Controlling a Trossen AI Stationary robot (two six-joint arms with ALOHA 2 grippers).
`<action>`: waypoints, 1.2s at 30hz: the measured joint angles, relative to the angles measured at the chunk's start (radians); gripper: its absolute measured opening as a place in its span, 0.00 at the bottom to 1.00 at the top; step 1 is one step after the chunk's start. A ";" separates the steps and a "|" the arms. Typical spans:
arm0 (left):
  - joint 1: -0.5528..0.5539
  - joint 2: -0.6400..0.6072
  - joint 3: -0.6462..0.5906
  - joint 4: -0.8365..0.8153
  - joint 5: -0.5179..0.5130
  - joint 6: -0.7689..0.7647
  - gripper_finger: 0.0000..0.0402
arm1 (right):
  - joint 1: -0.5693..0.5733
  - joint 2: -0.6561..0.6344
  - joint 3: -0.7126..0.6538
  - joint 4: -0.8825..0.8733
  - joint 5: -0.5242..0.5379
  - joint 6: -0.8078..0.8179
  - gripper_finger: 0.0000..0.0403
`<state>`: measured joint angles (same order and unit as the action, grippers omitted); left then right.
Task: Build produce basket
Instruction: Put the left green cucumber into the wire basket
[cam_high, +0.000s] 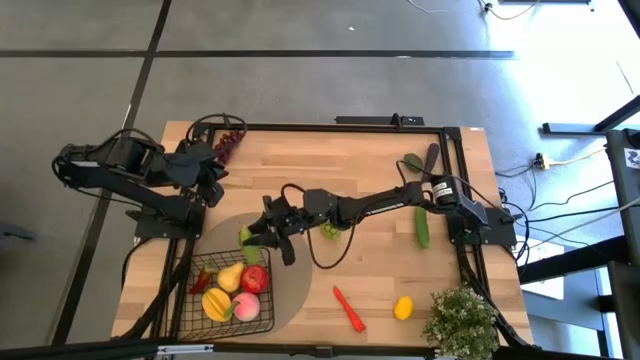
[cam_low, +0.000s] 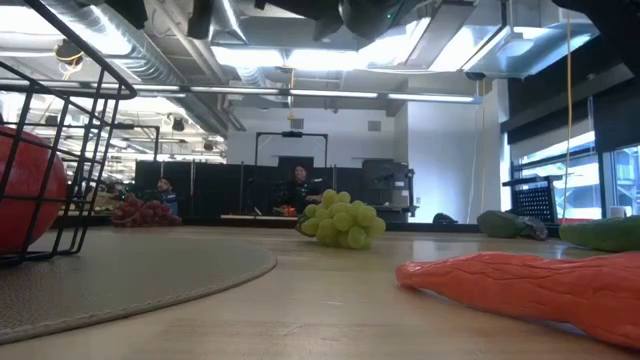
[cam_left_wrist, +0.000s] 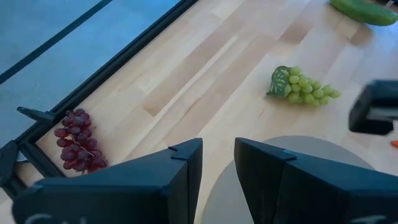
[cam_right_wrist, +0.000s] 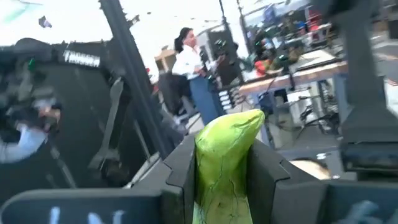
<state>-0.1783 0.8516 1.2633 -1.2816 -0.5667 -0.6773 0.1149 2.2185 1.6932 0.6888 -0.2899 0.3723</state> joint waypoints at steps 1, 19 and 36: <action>0.000 0.000 0.000 0.000 -0.001 0.000 0.21 | 0.003 0.000 0.000 -0.005 -0.014 -0.010 0.21; 0.000 0.000 0.000 0.000 -0.013 -0.026 0.21 | 0.060 0.049 0.000 0.008 -0.063 -0.117 0.21; 0.000 0.000 -0.001 0.000 -0.011 -0.019 0.21 | 0.061 0.142 0.000 0.087 -0.083 0.015 0.21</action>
<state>-0.1783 0.8513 1.2625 -1.2819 -0.5781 -0.6964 0.1756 2.3600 1.6932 0.7760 -0.3733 0.3872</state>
